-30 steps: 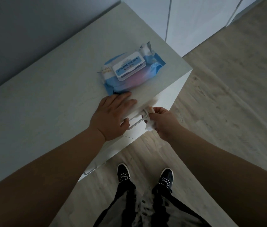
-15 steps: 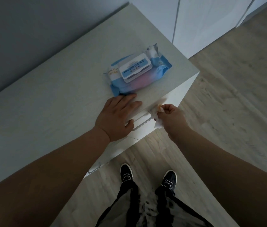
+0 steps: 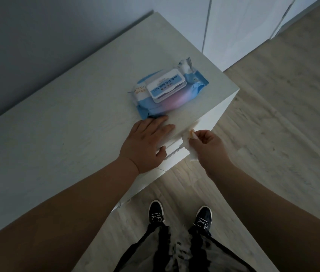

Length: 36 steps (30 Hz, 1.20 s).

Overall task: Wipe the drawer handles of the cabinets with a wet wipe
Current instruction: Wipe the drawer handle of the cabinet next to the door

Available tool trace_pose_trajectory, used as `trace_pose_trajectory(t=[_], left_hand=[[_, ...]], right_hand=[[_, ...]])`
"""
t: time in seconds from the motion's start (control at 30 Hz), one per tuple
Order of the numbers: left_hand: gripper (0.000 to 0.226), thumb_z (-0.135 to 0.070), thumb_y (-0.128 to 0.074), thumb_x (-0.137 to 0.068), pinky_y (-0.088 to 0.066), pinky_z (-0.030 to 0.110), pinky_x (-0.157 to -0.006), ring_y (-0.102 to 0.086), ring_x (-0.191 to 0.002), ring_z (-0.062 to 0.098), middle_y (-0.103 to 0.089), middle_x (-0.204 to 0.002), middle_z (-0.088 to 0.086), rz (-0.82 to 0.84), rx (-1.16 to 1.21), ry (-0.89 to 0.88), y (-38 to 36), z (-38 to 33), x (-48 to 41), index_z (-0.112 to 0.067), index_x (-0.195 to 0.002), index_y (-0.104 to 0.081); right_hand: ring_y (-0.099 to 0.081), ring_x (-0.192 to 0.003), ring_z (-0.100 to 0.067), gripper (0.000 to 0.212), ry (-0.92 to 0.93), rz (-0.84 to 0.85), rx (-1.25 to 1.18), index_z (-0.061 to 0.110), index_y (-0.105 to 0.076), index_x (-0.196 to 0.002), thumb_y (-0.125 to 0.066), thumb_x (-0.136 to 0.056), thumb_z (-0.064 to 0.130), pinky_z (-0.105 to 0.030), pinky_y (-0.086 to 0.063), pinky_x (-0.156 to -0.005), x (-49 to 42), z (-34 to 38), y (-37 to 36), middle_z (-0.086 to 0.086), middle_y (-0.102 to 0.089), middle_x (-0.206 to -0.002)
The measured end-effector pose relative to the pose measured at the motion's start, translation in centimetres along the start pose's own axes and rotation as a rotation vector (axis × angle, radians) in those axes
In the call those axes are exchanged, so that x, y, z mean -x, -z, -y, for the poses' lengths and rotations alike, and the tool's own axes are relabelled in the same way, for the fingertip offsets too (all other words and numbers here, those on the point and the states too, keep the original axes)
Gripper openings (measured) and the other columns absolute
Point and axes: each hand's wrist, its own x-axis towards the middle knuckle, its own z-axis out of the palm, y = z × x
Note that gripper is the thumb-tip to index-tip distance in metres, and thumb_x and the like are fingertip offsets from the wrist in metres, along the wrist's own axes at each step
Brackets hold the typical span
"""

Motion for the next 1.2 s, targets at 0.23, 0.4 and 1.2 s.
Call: trace_pose_trajectory(t=[0.23,0.4,1.2], left_hand=[[0.066,-0.036,-0.055,-0.085,-0.036,0.044,-0.113,-0.044,-0.136,0.029,-0.039,-0.161,0.004,0.004,0.015,-0.039,0.0,0.2,0.0,-0.026,-0.150,-0.048],[0.065,-0.037,-0.051,-0.088,-0.034,0.045,-0.116,-0.037,-0.142,0.028,-0.032,-0.164,0.003,0.047,-0.008,-0.042,0.2,0.2,0.0,-0.028,-0.152,-0.040],[0.073,-0.036,-0.052,-0.083,-0.031,0.049,-0.119,-0.034,-0.145,0.030,-0.032,-0.165,0.007,0.041,0.021,-0.097,-0.1,0.6,-0.1,-0.025,-0.154,-0.036]], right_hand=[[-0.067,-0.076,-0.020,0.018,0.046,-0.127,0.245,0.026,-0.064,-0.088,-0.069,-0.095,0.041,-0.033,-0.056,-0.066,1.0,-0.5,-2.2,-0.001,-0.070,-0.082],[-0.064,-0.071,-0.011,0.020,0.039,-0.217,0.284,0.028,-0.058,-0.092,-0.069,-0.092,0.045,-0.032,-0.053,-0.062,1.1,-0.2,-3.4,0.006,-0.067,-0.082],[-0.068,-0.068,-0.028,0.031,-0.094,-0.421,0.210,0.009,-0.068,-0.086,-0.054,-0.092,0.036,-0.040,-0.055,-0.061,0.9,-1.3,-7.6,-0.010,-0.071,-0.074]])
